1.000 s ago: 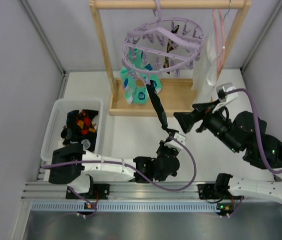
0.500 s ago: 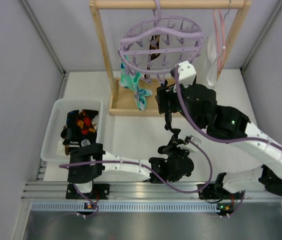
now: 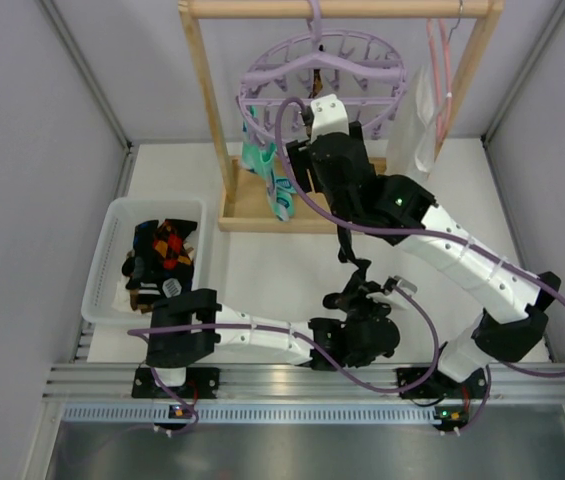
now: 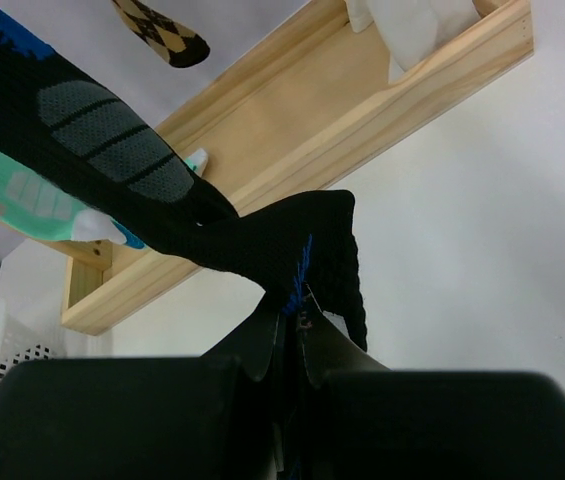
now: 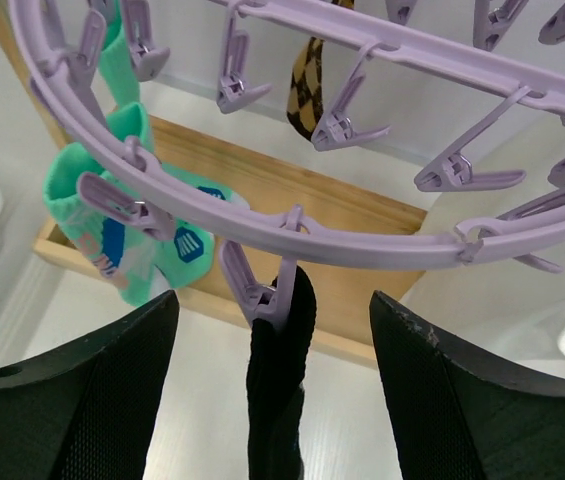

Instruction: Remove the socks clipped to the hanger

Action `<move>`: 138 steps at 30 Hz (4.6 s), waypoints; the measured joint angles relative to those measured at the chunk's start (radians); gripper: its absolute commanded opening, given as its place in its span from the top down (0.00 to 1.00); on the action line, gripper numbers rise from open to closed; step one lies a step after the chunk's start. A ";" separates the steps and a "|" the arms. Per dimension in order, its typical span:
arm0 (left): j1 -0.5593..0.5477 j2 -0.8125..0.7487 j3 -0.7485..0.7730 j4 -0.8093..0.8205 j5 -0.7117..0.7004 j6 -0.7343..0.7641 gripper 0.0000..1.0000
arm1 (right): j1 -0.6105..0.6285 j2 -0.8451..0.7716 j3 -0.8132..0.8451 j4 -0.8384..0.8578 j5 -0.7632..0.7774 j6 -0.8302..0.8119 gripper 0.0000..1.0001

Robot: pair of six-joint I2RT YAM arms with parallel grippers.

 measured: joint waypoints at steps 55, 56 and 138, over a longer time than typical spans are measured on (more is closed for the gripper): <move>0.155 -0.370 -0.324 -0.172 0.114 -0.362 1.00 | -0.181 -0.039 -0.213 0.283 -0.064 -0.038 0.92; 0.171 -0.403 -0.342 -0.185 0.116 -0.381 1.00 | -0.186 -0.043 -0.213 0.283 -0.077 -0.036 0.93; 1.670 -0.364 -0.024 -0.865 1.059 -0.771 0.56 | -0.351 -0.825 -1.099 0.394 -0.567 0.181 0.01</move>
